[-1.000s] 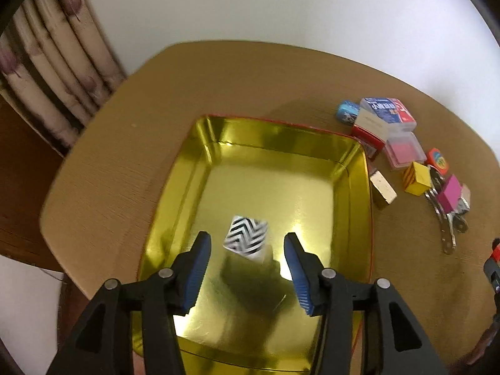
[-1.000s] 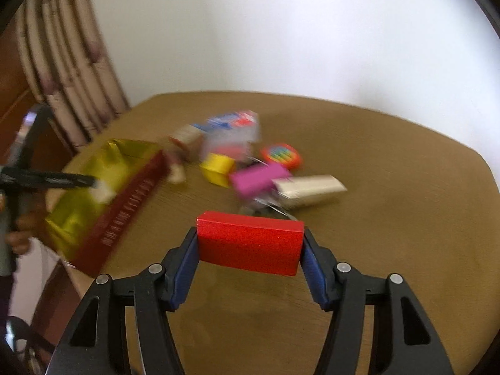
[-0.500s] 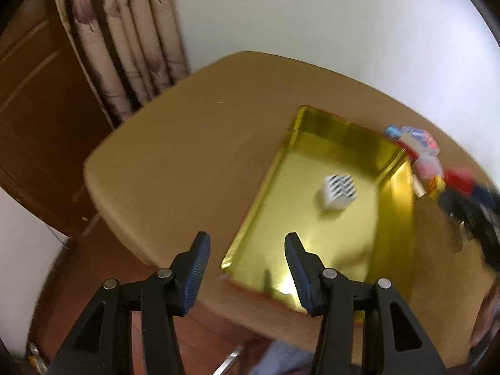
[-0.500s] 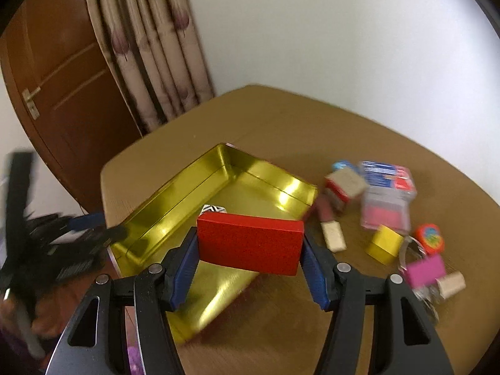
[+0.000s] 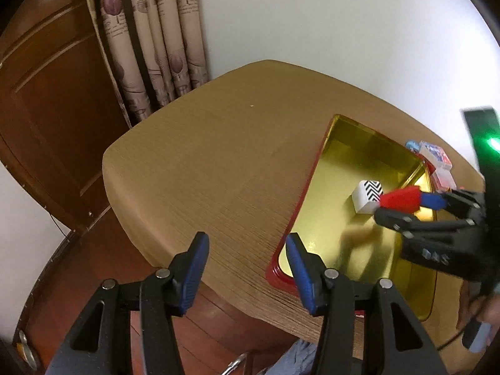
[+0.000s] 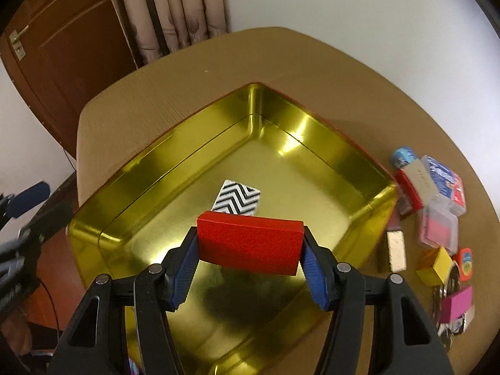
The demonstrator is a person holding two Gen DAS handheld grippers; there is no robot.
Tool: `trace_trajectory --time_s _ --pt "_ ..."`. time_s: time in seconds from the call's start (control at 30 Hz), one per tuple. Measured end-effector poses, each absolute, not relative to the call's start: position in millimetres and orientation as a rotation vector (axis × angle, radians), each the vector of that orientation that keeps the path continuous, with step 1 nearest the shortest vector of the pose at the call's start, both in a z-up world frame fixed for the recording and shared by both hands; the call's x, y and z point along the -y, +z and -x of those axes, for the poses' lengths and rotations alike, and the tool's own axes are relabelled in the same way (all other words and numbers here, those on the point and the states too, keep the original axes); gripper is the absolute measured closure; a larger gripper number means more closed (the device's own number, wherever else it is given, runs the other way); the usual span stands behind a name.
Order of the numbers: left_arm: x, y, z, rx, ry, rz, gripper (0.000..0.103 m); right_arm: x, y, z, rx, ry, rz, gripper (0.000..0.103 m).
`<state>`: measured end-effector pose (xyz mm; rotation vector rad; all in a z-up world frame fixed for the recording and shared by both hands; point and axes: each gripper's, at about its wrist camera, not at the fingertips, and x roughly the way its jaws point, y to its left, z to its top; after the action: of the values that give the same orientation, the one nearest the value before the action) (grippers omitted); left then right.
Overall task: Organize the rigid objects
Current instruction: 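Lower the red block into the tin and open the right tool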
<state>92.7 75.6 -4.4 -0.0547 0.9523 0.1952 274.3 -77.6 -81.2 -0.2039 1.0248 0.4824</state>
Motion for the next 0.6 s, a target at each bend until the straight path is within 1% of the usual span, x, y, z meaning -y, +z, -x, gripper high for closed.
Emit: trace_trajectory --time_s 0.3,0.37,0.4,0.43,0.47,0.6 --pt "-68 -18 -99 -0.977 0.198 0.022 0.051 64 -88 -324 -1.019 0.452 0.178 0.044" --pt "-68 -17 -99 -0.972 0.198 0.023 0.051 68 -77 -327 -0.961 0.44 0.157 0.036" --pt "-67 -17 -98 -0.969 0.201 0.018 0.051 74 -70 -325 -0.926 0.417 0.139 0.02" --pt "-66 -17 -98 -0.967 0.205 0.014 0.051 80 -63 -321 -0.896 0.415 0.109 0.008" --pt "-65 -17 -97 -0.964 0.204 0.01 0.051 86 -57 -315 -0.866 0.428 0.074 0.006" --pt "-61 -16 -95 -0.96 0.206 -0.005 0.051 121 -36 -275 -0.74 0.407 -0.002 0.006"
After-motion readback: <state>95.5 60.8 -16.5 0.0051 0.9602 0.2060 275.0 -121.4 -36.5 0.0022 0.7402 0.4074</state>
